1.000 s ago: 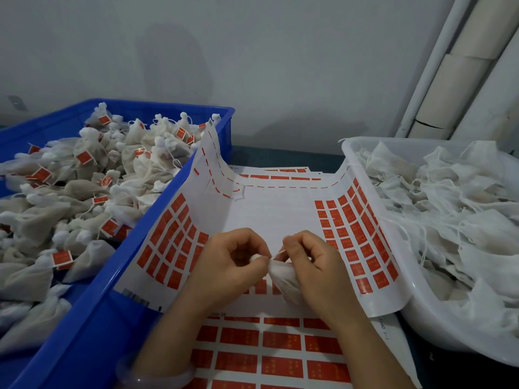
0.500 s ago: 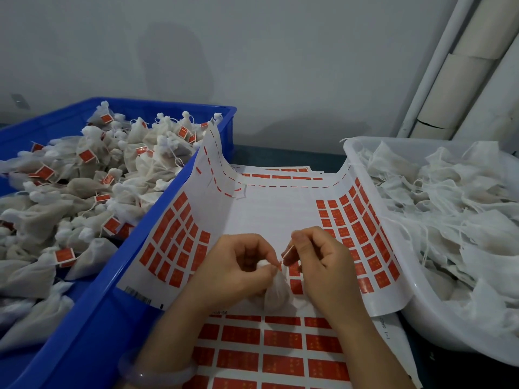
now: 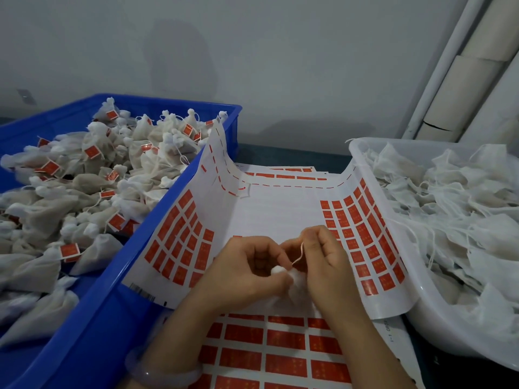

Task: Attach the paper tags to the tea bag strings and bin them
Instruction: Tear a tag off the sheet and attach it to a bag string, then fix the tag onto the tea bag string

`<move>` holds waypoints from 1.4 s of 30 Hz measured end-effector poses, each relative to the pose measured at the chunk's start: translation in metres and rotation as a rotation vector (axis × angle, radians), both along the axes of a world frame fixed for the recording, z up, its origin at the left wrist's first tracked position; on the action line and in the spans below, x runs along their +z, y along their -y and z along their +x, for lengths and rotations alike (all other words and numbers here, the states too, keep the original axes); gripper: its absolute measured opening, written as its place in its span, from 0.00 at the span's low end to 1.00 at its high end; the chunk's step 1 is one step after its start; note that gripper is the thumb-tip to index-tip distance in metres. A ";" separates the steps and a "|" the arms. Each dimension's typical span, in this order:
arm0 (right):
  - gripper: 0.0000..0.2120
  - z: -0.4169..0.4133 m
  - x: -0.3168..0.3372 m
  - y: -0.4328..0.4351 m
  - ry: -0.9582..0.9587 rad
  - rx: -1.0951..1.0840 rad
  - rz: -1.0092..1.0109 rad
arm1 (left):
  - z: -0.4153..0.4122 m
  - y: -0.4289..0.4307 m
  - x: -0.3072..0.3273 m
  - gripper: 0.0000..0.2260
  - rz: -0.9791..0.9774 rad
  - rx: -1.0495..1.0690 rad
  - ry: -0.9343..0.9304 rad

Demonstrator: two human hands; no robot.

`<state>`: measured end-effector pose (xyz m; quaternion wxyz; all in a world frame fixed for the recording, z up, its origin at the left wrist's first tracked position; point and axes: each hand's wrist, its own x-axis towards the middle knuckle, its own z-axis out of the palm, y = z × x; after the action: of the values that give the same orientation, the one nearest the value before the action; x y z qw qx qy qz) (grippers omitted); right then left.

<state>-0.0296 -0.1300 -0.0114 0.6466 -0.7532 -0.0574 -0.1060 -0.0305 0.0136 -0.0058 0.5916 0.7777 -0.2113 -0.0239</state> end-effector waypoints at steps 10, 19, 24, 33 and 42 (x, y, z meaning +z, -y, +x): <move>0.13 -0.004 -0.004 0.002 0.104 0.074 -0.335 | -0.002 0.005 -0.002 0.04 0.171 -0.118 0.046; 0.12 -0.005 -0.006 -0.005 0.137 0.074 -0.307 | -0.001 0.002 0.000 0.03 0.105 -0.177 0.060; 0.10 -0.001 -0.006 -0.005 0.178 -0.062 -0.207 | -0.001 0.007 -0.004 0.04 0.016 0.035 0.103; 0.10 -0.002 -0.006 -0.008 0.242 -0.296 -0.193 | 0.000 0.005 0.000 0.04 0.011 0.130 -0.009; 0.07 0.024 0.011 0.020 -0.010 -0.147 -0.457 | 0.006 -0.025 0.003 0.11 -0.120 0.434 -0.247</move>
<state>-0.0058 -0.1501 -0.0008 0.4500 -0.8827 -0.0218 -0.1335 -0.0241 0.0385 -0.0027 0.6492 0.7596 0.0333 0.0214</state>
